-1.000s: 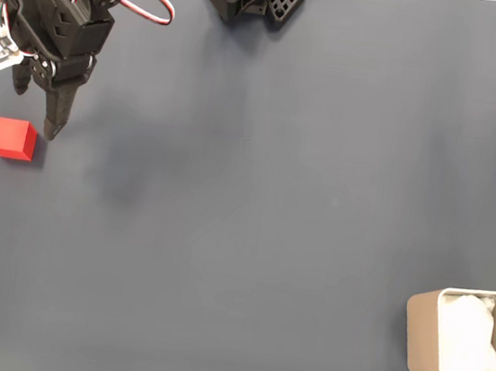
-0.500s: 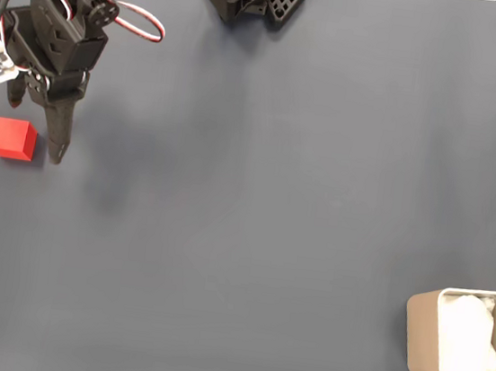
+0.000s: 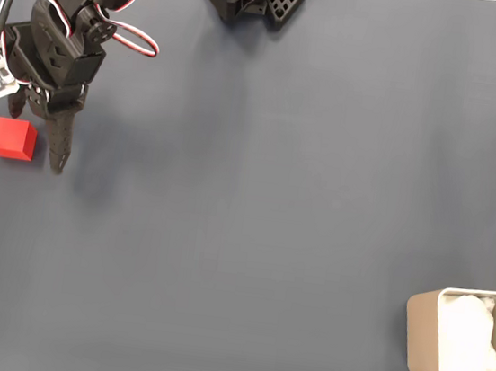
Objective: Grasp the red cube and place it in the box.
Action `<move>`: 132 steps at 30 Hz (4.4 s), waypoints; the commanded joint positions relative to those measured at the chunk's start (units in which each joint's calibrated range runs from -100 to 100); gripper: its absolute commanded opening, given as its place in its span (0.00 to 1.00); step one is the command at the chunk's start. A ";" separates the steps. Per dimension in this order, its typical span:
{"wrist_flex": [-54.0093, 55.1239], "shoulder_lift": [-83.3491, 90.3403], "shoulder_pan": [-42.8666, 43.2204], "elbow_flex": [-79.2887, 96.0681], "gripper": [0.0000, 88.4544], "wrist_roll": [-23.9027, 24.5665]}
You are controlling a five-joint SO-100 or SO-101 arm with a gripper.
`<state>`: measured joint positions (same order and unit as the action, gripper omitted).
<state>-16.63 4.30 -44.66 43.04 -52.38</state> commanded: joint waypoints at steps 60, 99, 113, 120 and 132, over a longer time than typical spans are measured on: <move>12.36 -9.15 4.46 -7.55 0.42 2.39; 13.27 -10.02 4.67 -8.37 0.02 -0.44; 8.84 -5.69 6.73 -10.10 0.01 0.34; 0.89 -0.83 10.35 -14.11 0.01 1.42; -3.70 6.88 18.38 -16.30 0.01 1.61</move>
<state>-19.49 6.04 -29.01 30.20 -50.92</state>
